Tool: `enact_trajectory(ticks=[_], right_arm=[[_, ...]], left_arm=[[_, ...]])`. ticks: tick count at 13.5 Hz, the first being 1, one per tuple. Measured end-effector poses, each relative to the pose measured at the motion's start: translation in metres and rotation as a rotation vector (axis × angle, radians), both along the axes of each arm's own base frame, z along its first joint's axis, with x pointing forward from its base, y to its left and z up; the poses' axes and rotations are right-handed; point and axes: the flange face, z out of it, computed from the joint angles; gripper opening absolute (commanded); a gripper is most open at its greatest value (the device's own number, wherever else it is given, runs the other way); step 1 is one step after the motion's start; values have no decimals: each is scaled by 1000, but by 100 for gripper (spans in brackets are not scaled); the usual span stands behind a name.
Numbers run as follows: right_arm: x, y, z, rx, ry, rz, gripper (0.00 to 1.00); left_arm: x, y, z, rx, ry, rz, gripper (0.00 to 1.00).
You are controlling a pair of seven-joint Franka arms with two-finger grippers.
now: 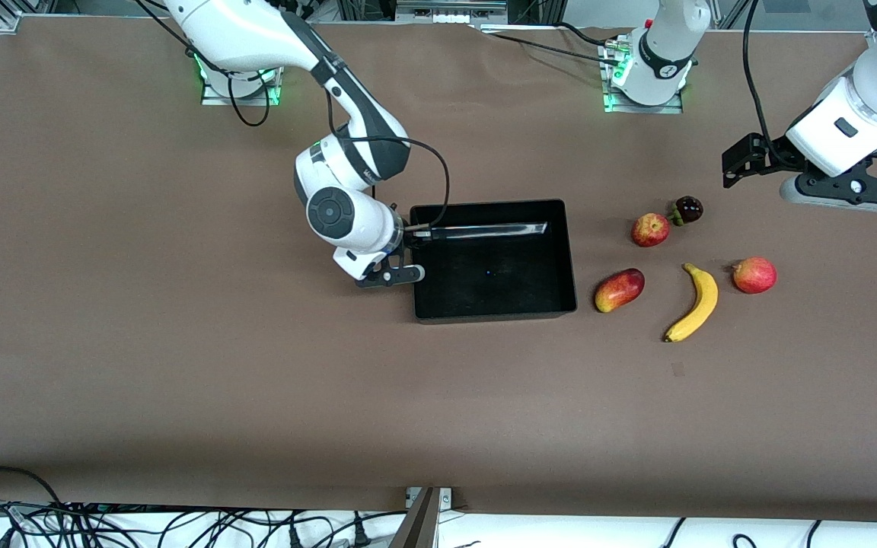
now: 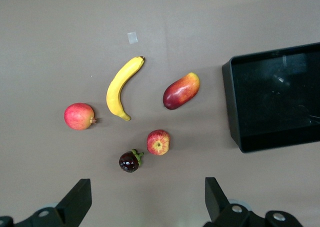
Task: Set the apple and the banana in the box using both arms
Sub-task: 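Slide the black box with the right gripper toward the fruit, then release the box with the right gripper while the left gripper reaches the apple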
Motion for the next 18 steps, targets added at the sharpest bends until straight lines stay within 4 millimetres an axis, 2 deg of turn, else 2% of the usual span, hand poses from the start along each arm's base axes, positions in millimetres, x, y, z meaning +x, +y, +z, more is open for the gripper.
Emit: enact_trajectory(ticks=[4, 5, 6, 7, 8, 9, 11, 13, 15, 16, 18], right_arm=[[2, 1, -1, -8, 0, -76, 0], [2, 1, -1, -8, 0, -78, 11], [2, 1, -1, -8, -1, -79, 39], [3, 2, -1, -6, -5, -81, 73], [3, 2, 1, -3, -9, -82, 100], [4, 3, 2, 0, -13, -82, 100], [8, 6, 12, 13, -30, -83, 100], [20, 3, 40, 31, -73, -89, 100], [43, -20, 89, 12, -129, -93, 100], [56, -40, 119, -17, -147, -98, 100], [78, -95, 181, -93, -178, -104, 100]], left_arm=[[-4, 0, -2, 7, 38, 31, 100], [-8, 0, -7, 13, 79, 30, 100], [-13, 0, -16, 23, 151, 30, 100], [-18, 0, -30, 35, 232, 33, 100], [-19, -3, -48, 47, 293, 42, 100], [-16, -8, -74, 60, 332, 54, 100], [-4, -12, -140, 96, 340, 55, 100], [-1, -11, -204, 108, 312, 45, 100], [-12, -11, -259, 94, 260, 36, 100], [-17, -11, -282, 82, 223, 34, 100], [-32, -3, -330, 60, 175, 43, 100]])
